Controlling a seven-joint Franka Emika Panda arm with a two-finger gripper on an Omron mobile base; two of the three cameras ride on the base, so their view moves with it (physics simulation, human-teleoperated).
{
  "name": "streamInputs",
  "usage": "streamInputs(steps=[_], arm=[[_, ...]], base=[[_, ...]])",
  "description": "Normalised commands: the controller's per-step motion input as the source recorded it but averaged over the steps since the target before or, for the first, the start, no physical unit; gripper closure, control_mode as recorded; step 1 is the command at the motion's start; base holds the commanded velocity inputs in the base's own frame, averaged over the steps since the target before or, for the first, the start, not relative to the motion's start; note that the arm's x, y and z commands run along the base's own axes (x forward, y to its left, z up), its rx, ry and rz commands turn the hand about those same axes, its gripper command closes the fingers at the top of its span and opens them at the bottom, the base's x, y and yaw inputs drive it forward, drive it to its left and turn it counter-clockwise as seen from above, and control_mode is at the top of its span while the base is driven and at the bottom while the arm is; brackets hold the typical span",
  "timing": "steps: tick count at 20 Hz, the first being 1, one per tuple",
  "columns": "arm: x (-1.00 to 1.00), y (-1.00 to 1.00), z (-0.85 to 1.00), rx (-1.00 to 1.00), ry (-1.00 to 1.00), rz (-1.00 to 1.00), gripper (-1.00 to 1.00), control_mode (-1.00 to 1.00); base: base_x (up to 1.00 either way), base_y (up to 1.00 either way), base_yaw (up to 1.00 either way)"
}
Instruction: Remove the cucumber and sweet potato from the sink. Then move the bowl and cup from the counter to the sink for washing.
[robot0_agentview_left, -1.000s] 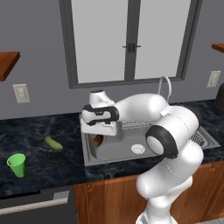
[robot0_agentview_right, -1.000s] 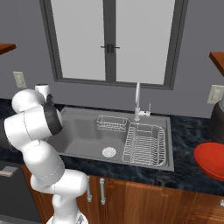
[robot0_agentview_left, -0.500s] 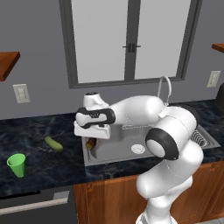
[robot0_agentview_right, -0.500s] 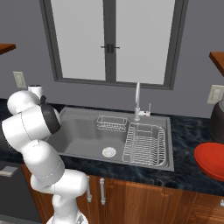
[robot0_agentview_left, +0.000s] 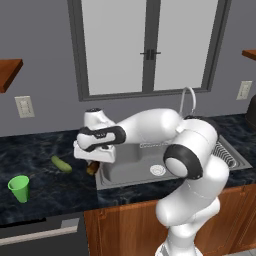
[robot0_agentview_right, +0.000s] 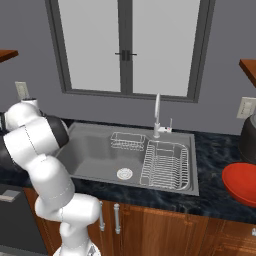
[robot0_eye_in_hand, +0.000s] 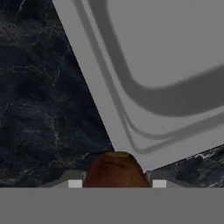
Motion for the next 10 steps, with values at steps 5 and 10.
streamInputs(steps=[5,10], arm=[[-0.05,0.42,-0.02,0.0,0.0,0.0,1.0,-1.0],[-0.01,0.38,-0.08,0.0,0.0,0.0,1.0,-1.0]], base=[[0.0,0.0,0.0],[0.0,0.0,0.0]])
